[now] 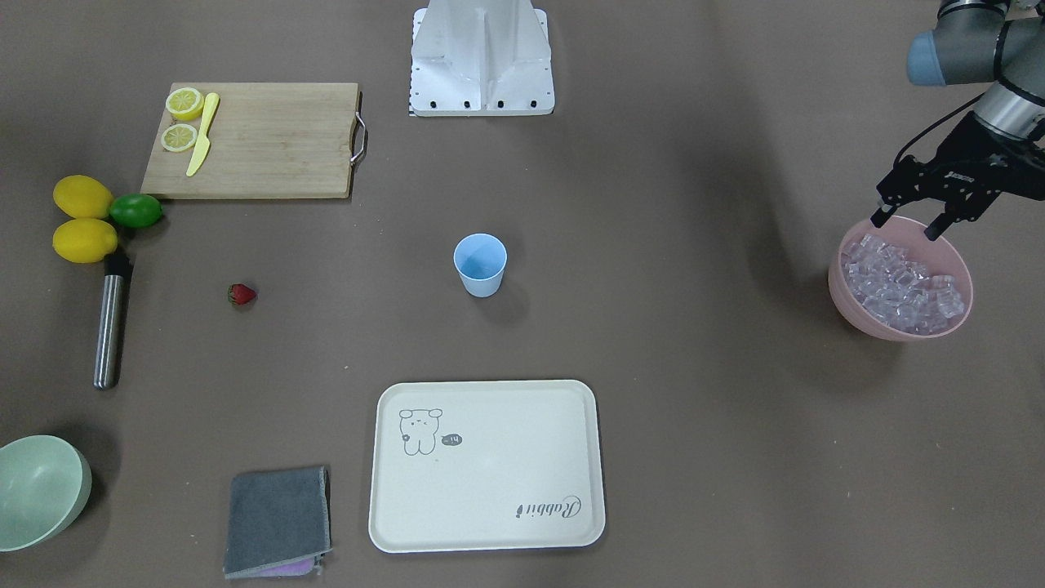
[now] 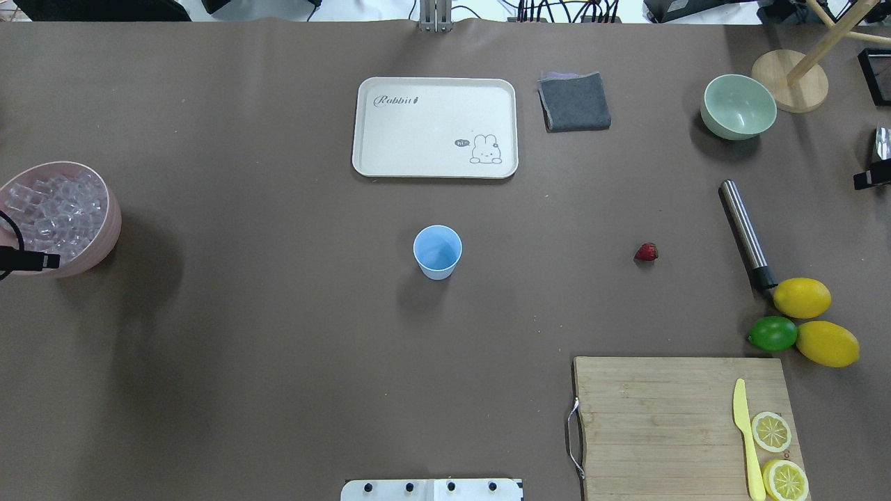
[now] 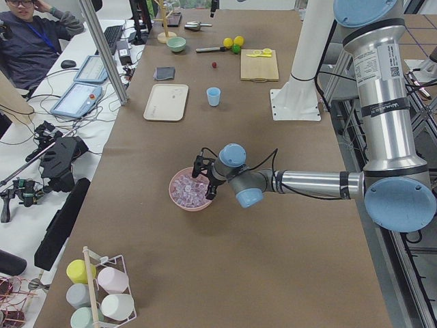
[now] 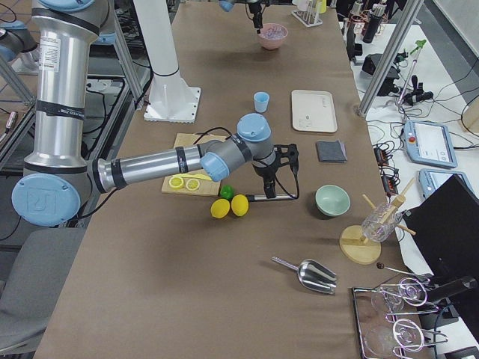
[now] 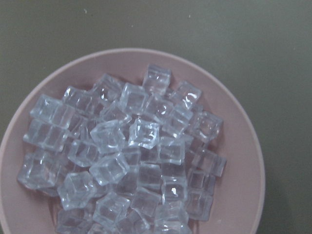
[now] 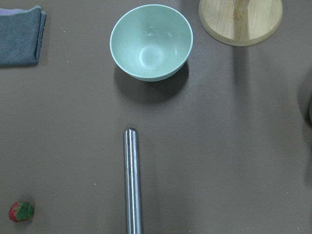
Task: Mash ice and strawberries in cup
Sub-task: 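Lower the left gripper into the pink bowl and grasp ice cubes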
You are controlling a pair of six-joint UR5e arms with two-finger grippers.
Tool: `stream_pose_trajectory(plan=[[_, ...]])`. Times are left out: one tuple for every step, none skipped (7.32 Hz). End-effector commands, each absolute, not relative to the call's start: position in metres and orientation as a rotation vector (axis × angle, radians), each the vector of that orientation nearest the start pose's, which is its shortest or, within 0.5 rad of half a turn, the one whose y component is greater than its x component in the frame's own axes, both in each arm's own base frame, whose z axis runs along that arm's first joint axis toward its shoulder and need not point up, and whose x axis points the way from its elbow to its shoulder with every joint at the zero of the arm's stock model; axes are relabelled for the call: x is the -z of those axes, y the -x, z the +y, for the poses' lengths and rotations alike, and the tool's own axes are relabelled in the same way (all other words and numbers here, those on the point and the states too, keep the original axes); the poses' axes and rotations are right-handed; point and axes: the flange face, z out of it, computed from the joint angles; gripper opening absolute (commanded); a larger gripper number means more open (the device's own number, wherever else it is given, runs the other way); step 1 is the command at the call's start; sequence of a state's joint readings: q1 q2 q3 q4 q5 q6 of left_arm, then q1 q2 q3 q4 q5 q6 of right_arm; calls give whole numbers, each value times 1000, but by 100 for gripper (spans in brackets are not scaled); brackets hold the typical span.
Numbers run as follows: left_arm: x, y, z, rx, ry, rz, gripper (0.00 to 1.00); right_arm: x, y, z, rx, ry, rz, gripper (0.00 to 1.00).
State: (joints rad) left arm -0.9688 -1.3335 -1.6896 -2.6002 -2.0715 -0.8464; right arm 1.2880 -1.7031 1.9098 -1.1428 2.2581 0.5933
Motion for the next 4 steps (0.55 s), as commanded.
stream_pose_trajectory(plan=[[-604, -170, -393, -10, -347, 928, 92, -507, 60, -455, -68, -269, -857, 100], [-602, -171, -395, -10, -354, 928, 89, -506, 60, -455, -68, -271, -856, 100], [-599, -173, -397, -13, -358, 933, 84, -507, 60, -455, -69, -270, -856, 100], [-595, -176, -401, -14, -364, 938, 76, -507, 60, -455, -69, -270, -856, 100]])
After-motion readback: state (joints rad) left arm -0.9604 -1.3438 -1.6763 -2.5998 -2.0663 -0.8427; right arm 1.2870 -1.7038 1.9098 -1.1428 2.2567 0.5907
